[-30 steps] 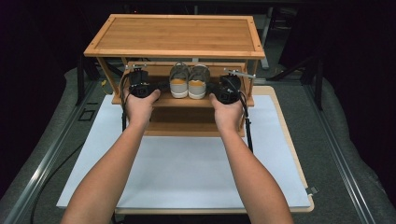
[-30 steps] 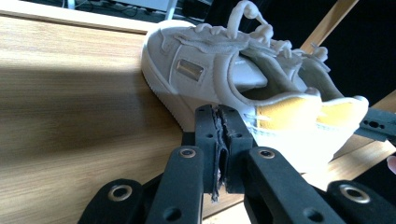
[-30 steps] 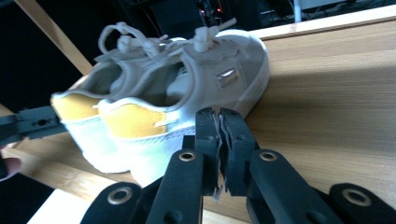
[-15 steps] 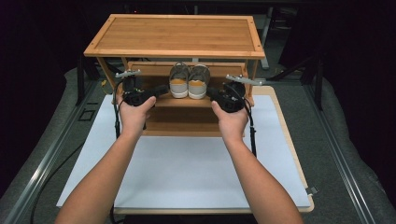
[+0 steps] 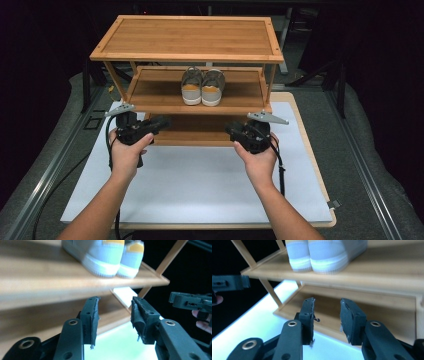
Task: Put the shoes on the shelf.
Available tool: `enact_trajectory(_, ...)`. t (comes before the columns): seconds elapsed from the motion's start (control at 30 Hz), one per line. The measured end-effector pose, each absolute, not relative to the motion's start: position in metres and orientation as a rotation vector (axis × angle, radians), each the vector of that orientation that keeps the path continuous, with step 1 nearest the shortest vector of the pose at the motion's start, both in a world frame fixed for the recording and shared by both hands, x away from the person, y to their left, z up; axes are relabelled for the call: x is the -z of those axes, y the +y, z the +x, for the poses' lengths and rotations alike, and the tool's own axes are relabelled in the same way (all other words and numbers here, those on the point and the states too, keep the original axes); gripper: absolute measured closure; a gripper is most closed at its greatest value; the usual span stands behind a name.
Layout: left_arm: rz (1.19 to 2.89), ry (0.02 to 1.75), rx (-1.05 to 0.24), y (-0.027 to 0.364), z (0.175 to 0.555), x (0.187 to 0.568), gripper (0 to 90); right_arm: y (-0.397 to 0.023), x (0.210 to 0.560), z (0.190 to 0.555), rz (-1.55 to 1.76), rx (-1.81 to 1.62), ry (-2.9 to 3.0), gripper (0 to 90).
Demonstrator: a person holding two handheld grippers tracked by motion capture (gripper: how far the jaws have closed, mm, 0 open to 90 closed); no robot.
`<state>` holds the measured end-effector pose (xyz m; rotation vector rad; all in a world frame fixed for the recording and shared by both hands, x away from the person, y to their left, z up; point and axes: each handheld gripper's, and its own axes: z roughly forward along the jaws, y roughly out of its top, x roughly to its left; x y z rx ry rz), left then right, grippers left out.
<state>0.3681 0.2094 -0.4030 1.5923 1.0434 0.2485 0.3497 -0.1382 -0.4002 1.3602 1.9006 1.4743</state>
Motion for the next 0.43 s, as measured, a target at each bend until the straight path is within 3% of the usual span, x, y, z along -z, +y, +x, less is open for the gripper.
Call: enact_trajectory(0.43, 1.689, 1.021, -0.305, 0.221, 0.337, 0.458, 48.1, -0.157, 0.461, 0.313, 1.383, -1.42, 1.925, 51.9)
